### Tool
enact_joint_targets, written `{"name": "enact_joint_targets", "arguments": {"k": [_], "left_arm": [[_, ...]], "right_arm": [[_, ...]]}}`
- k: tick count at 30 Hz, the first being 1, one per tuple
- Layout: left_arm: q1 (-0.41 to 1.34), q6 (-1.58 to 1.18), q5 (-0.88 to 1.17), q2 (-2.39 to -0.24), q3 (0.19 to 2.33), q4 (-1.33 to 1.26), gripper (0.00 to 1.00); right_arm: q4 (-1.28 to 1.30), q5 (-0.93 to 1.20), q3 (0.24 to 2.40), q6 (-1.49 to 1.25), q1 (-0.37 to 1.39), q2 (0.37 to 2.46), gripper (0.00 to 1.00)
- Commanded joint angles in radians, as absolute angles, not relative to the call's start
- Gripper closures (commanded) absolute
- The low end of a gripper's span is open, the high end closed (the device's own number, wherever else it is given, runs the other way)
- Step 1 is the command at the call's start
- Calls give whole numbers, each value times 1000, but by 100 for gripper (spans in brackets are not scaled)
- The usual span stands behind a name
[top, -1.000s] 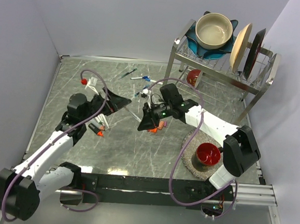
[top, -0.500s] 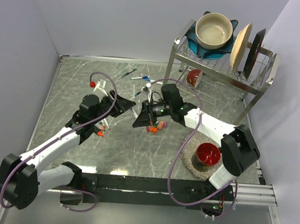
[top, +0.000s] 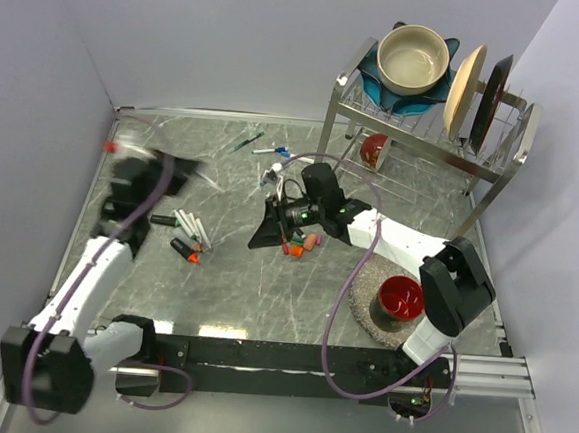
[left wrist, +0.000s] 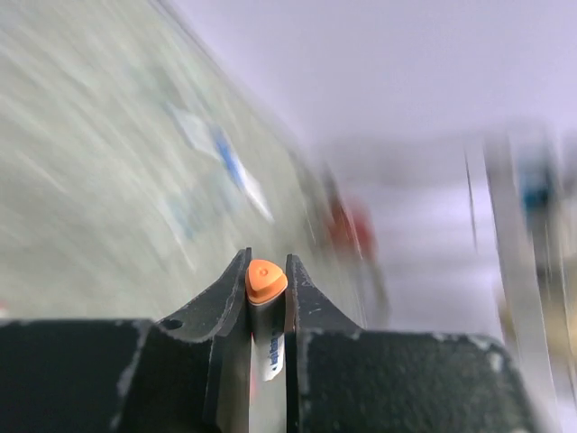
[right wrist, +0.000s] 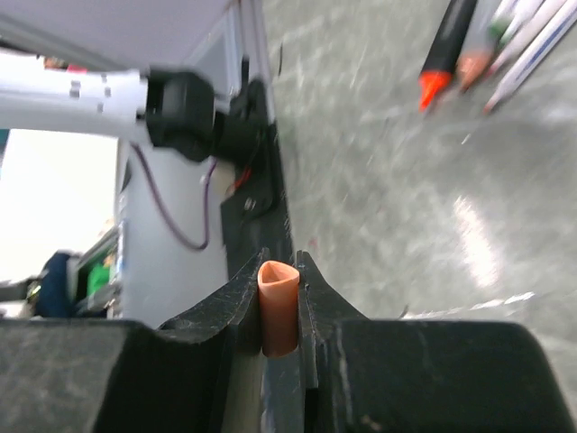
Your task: Open the pen caps
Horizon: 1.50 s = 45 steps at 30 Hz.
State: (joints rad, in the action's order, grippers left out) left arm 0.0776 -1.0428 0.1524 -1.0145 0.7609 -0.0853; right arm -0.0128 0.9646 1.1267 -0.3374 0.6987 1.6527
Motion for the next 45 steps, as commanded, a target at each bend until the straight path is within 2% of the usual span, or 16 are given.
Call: {"name": "enact_joint_targets", "arguments": {"k": [1, 5, 10, 20, 26, 36, 45], "left_arm": [[-46, -988, 24, -1028, 862, -28, 99], [-60, -965, 64, -1045, 868, -31, 99], [-64, -914, 81, -1049, 833, 40, 99], [-69, -887, 81, -1123, 712, 118, 99], [-69, -864, 120, -1196, 660, 71, 97], [-67, -713, 202, -1488, 791, 126, 96], [-61, -693, 255, -1548, 813, 121, 89]], "right_arm": [[75, 997, 1141, -284, 718, 1658, 100], [162, 931, 1173, -212, 721, 1669, 100], [319, 683, 1258, -8, 718, 1698, 100], [520, 410, 1354, 204, 712, 1812, 100], [558, 353, 1379, 233, 709, 1856, 100], [578, 357, 1385, 250, 704, 1861, 100], [586, 359, 1393, 253, 704, 1868, 100]]}}
